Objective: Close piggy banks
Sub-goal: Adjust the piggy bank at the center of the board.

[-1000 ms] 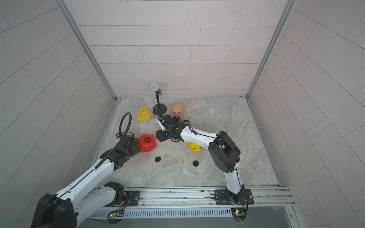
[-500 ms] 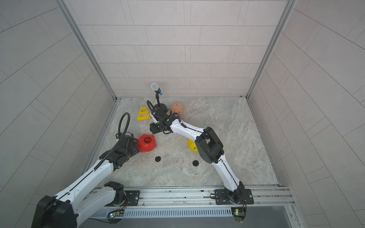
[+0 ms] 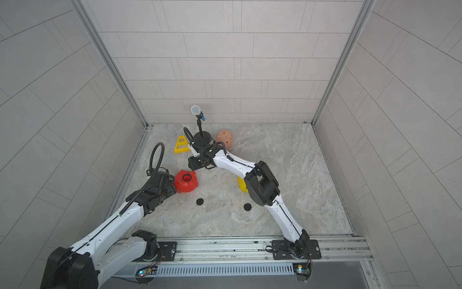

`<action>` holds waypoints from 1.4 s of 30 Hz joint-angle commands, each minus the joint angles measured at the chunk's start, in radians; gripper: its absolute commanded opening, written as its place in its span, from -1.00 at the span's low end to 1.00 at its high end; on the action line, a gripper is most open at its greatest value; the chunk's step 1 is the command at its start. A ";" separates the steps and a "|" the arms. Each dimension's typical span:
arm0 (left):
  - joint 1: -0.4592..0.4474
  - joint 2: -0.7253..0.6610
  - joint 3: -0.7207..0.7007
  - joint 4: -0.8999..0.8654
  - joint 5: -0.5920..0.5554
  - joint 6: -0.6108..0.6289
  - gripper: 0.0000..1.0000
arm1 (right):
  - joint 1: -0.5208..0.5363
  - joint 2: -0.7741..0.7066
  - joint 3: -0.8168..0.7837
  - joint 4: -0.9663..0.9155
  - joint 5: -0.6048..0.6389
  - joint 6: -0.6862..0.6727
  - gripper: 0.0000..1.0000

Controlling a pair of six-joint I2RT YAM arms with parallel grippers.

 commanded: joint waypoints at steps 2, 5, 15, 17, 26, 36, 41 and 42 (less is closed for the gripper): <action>0.008 0.013 0.000 0.011 0.000 0.009 0.42 | 0.013 0.017 -0.016 -0.035 -0.016 -0.033 -0.03; 0.008 0.017 0.000 0.011 0.001 0.009 0.42 | 0.017 0.010 -0.027 -0.036 -0.018 -0.037 -0.03; 0.014 0.040 0.008 0.016 0.007 0.011 0.42 | 0.023 -0.041 -0.098 -0.018 -0.030 -0.039 -0.03; 0.015 0.048 0.010 0.018 0.009 0.011 0.42 | 0.023 -0.058 -0.124 -0.001 -0.031 -0.035 -0.03; 0.023 0.071 0.017 0.036 0.039 0.020 0.42 | 0.023 -0.094 -0.195 0.026 -0.028 -0.026 -0.03; 0.026 0.147 0.037 0.082 0.062 0.021 0.43 | 0.018 -0.127 -0.257 0.044 -0.041 -0.015 -0.03; 0.029 0.203 0.059 0.092 0.062 0.021 0.43 | 0.018 -0.163 -0.317 0.075 -0.044 -0.006 -0.03; 0.028 0.212 0.062 0.096 0.061 0.020 0.43 | 0.018 -0.171 -0.327 0.080 -0.045 -0.005 -0.03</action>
